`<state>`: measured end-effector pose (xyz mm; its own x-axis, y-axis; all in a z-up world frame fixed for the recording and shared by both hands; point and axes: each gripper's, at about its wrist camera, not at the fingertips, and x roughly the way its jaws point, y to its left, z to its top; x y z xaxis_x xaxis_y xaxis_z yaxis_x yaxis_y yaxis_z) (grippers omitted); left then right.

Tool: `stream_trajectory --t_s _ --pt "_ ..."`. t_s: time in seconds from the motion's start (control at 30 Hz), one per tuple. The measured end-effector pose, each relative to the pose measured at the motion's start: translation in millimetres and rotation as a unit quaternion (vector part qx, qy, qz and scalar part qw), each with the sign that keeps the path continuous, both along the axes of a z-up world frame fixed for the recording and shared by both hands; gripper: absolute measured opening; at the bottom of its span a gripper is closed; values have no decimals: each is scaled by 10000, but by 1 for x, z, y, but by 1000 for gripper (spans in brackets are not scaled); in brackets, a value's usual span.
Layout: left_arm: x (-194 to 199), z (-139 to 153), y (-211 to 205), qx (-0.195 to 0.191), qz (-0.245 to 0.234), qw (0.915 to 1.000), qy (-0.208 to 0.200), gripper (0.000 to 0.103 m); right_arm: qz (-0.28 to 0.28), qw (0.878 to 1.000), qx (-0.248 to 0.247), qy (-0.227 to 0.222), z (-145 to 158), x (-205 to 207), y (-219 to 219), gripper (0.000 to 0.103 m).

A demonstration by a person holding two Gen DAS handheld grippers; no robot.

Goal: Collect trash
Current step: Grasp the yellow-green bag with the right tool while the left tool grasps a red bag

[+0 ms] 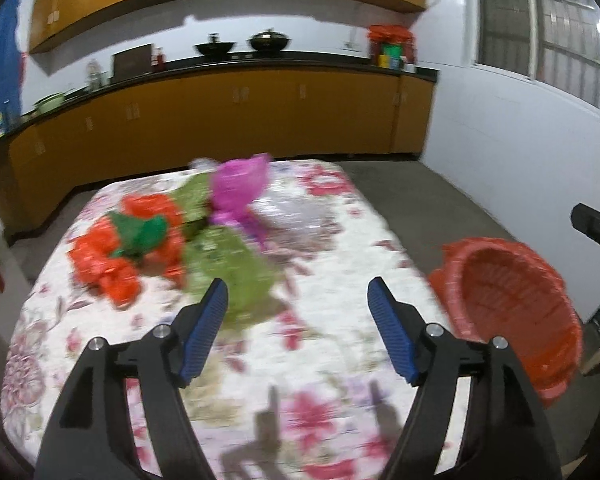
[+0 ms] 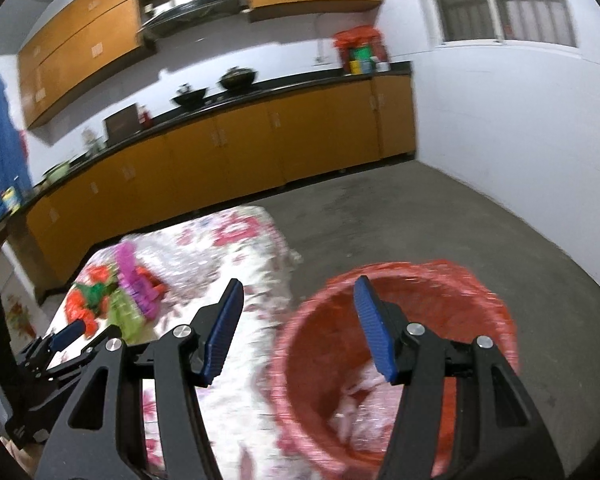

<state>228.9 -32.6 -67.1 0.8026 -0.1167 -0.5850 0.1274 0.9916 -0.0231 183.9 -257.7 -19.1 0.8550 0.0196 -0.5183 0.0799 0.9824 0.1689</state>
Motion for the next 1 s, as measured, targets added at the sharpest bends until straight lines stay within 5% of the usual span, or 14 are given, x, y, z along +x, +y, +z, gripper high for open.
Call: stream_trajectory --t_s 0.47,0.9,0.97,1.0 --pt "0 -12 152 142 1658 9861 -16 72 1663 9855 -176 283 -24 75 157 44" --pt "14 -24 221 -62 2120 9772 112 72 1977 9730 -600 1033 -90 137 239 40" --pt "20 -28 225 -125 2129 9768 169 72 1996 9701 -748 1162 -100 141 244 32" --pt "23 -30 226 -176 2121 9769 194 72 2032 9681 -793 1231 -104 143 245 15"
